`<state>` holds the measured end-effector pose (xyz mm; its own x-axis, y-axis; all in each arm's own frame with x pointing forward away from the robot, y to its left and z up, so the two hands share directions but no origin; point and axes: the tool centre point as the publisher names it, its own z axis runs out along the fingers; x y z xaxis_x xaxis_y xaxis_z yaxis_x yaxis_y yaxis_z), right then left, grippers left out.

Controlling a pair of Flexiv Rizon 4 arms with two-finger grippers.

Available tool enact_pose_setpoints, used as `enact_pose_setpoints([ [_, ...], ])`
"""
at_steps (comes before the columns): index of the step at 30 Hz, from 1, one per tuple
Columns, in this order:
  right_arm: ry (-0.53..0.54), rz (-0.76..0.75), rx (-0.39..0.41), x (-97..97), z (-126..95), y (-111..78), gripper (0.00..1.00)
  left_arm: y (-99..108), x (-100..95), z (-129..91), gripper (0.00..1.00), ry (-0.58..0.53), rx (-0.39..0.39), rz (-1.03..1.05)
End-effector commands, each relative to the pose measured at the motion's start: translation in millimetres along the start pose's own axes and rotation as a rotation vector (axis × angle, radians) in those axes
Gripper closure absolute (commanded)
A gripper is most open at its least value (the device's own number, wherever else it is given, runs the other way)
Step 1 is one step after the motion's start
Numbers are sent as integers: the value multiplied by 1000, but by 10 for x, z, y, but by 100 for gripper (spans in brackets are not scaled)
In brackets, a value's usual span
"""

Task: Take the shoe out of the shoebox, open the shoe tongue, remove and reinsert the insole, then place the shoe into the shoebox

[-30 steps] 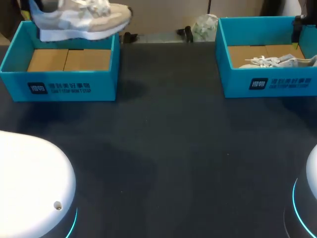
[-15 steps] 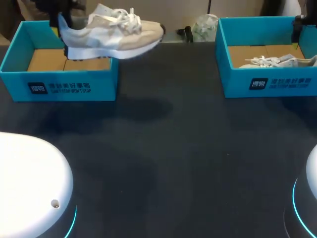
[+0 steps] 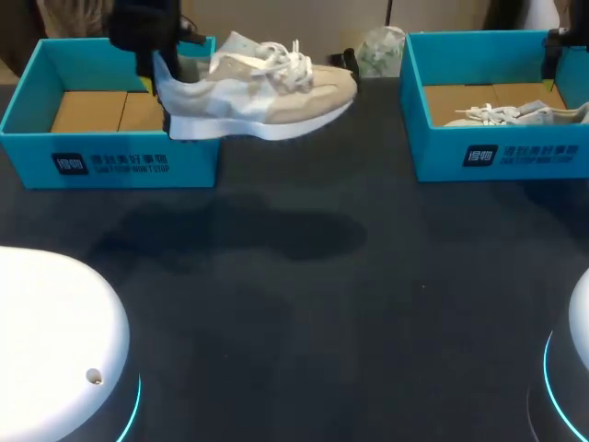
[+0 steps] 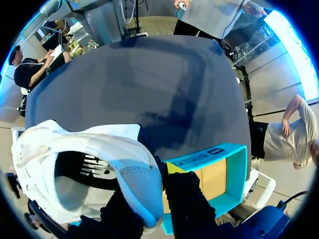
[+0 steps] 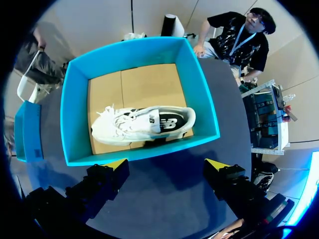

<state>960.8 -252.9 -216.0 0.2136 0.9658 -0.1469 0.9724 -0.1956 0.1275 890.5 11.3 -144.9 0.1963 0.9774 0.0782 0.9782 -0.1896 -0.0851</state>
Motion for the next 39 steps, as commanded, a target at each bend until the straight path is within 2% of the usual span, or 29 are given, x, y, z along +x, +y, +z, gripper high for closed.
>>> enact_pose_setpoints([
  [1, 1, 1, -2, -2, -1, -10, 0, -145, -222, 66, 100, 26, -29, 6],
  [14, 1, 1, -2, -2, -1, -10, 0, -366, -938, 262, 100, 58, -42, -22],
  [20, 1, 1, -2, -2, -1, -10, 0, -491, -1208, 385, 100, 58, -50, -70],
  [24, 1, 1, -2, -2, -1, -10, 0, -535, -1293, 476, 100, 58, -61, -102],
  [28, 1, 1, -2, -2, -1, -10, 0, -514, -1345, 549, 100, 35, -108, -136],
  [30, 1, 1, -2, -2, -1, -10, 0, -496, -1370, 620, 100, 19, -101, -144],
  [39, 1, 1, -2, -2, -1, -10, 0, -479, -1506, 1060, 100, 49, -132, -161],
])
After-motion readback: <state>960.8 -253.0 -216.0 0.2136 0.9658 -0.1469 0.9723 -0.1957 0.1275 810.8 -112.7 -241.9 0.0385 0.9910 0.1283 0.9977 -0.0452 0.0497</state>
